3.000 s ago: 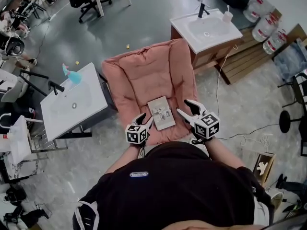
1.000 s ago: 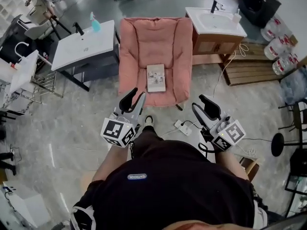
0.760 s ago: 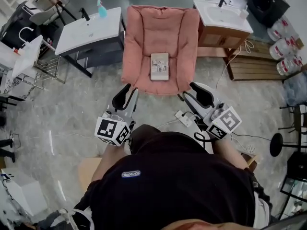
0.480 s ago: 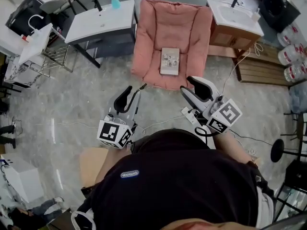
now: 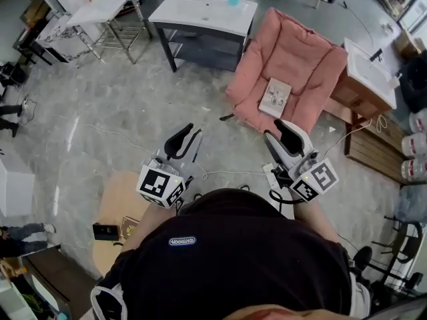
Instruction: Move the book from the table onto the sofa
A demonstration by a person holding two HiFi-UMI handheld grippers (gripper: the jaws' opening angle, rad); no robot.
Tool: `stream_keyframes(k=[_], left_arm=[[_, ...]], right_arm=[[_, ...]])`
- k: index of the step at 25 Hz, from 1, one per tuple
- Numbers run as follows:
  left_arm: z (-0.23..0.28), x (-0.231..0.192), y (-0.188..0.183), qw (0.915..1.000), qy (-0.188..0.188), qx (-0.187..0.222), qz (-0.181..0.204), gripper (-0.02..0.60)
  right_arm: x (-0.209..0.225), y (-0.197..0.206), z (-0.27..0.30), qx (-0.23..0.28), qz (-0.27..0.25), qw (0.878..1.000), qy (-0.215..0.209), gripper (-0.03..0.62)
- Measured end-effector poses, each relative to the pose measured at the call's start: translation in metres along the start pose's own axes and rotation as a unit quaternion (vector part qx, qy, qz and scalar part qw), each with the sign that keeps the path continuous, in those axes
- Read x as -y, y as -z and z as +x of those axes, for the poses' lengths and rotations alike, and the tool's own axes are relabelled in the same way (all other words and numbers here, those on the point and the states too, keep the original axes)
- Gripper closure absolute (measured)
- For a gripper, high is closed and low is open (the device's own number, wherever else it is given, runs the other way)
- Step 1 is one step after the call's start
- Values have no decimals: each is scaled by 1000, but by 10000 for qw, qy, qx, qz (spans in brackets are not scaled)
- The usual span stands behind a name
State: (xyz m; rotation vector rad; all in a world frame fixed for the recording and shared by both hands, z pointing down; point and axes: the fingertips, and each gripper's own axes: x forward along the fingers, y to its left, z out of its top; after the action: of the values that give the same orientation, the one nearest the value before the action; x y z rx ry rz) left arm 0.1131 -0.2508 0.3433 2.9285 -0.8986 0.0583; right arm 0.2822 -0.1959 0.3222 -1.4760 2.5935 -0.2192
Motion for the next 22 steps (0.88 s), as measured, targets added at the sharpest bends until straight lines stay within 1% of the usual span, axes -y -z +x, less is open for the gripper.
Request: stream_keyframes(k=[3,7,13,15,18,22], left_arm=[[-44,-18,1,9994,-335,0,7,491],[-93,-39,7,9976,-691,-18,-42,492],[-163,-68,13,9896,-1435,-41,-82,492],[-183,-75,14,9840,-1777,-42,-101,492],[-206,-81,18,9721,-2341,-30,-139,492],[-223,-71,24,9549,-2958,26,-250,492]], right_arm=[[-32,7,16,-9,58,9998,-208,404],[-71,22,42,-91,137,9983,-554,404],[-128,44,82,-340,245,9911,-1267,405],[-142,49,95,-440,232,9857,-1612,405],[-157,56,112,-585,188,9740,-2180,407],[-164,61,121,-740,206,9585,-2746,407]])
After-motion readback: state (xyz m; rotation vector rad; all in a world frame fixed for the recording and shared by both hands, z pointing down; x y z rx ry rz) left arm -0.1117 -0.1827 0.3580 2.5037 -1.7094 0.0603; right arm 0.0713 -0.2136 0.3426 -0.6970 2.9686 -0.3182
